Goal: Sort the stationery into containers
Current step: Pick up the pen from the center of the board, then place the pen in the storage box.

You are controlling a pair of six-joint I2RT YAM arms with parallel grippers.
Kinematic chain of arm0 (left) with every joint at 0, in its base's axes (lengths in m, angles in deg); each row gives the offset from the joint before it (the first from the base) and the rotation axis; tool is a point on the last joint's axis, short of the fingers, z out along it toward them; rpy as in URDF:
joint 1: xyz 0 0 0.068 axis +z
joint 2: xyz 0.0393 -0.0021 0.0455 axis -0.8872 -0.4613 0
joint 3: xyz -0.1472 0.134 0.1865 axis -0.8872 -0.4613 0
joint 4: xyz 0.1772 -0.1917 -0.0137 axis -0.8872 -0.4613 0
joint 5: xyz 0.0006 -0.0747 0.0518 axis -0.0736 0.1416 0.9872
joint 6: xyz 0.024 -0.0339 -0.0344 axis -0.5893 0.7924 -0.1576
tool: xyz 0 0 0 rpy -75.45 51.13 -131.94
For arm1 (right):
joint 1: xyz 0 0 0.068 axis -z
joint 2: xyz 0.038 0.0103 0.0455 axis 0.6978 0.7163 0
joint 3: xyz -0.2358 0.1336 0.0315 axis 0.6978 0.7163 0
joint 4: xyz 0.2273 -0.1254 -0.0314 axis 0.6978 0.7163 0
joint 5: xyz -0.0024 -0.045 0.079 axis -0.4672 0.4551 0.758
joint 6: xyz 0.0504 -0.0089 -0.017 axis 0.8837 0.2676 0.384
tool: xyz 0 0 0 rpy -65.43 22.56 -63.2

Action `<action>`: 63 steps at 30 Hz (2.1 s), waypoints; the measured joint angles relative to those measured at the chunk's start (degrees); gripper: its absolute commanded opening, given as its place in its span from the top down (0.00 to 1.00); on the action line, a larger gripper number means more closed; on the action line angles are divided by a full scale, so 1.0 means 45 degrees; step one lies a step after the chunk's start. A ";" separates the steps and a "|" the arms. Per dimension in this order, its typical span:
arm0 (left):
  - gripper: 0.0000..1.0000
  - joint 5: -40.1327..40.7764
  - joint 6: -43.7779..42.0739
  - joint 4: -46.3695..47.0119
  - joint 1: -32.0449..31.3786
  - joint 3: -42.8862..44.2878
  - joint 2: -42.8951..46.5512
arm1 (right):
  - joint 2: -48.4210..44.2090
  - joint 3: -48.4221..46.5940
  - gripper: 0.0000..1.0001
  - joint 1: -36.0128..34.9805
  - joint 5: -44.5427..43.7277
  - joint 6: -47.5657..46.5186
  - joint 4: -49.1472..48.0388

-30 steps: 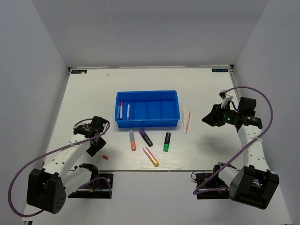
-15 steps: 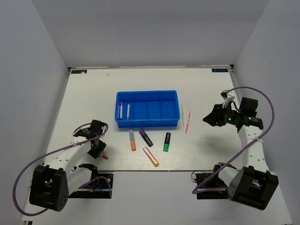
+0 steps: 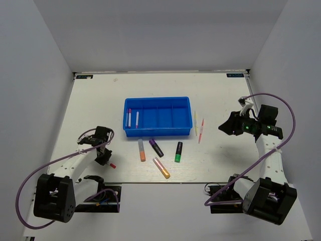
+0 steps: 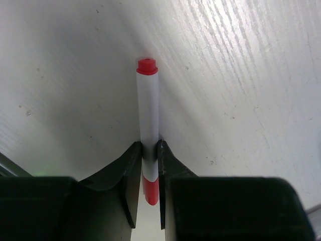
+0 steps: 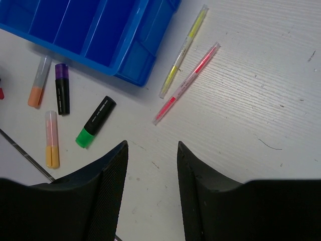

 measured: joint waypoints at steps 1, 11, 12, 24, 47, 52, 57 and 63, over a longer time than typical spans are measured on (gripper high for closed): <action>1.00 -0.0039 -0.0068 0.0068 0.0029 0.0005 -0.0005 | 0.0000 0.0000 0.52 0.0024 0.0005 0.0000 0.0005; 1.00 -0.0461 -0.1234 0.0214 -0.0267 0.0544 -0.0214 | 0.0000 0.0000 0.52 0.0180 0.0165 0.0000 0.0034; 1.00 -0.0486 -0.1331 0.0136 -0.0350 0.0631 -0.0223 | 0.0000 0.0000 0.52 0.0199 0.0194 0.0000 0.0034; 1.00 -0.1195 -0.3002 -0.0379 -0.1511 0.4109 -0.0437 | 0.0000 0.0000 0.23 0.0219 0.0423 -0.0058 0.0126; 1.00 -0.1248 -0.9122 -0.1807 -0.3546 1.5698 -1.0496 | 0.0607 -0.0005 0.25 0.0214 0.0549 -0.0418 0.0296; 0.97 -0.0894 -0.9462 -0.1841 -0.3565 1.5552 -1.0496 | 0.0928 -0.0029 0.23 0.0214 0.0549 -0.0481 0.0403; 0.78 -0.0680 -0.9636 -0.1768 -0.3565 1.5402 -1.0545 | 0.0981 -0.0073 0.18 0.0214 0.0549 -0.0636 0.0607; 0.58 -0.0491 -0.9714 -0.1559 -0.3565 1.4537 -1.0705 | 0.1379 -0.0267 0.16 0.0214 0.0554 -0.0850 0.0758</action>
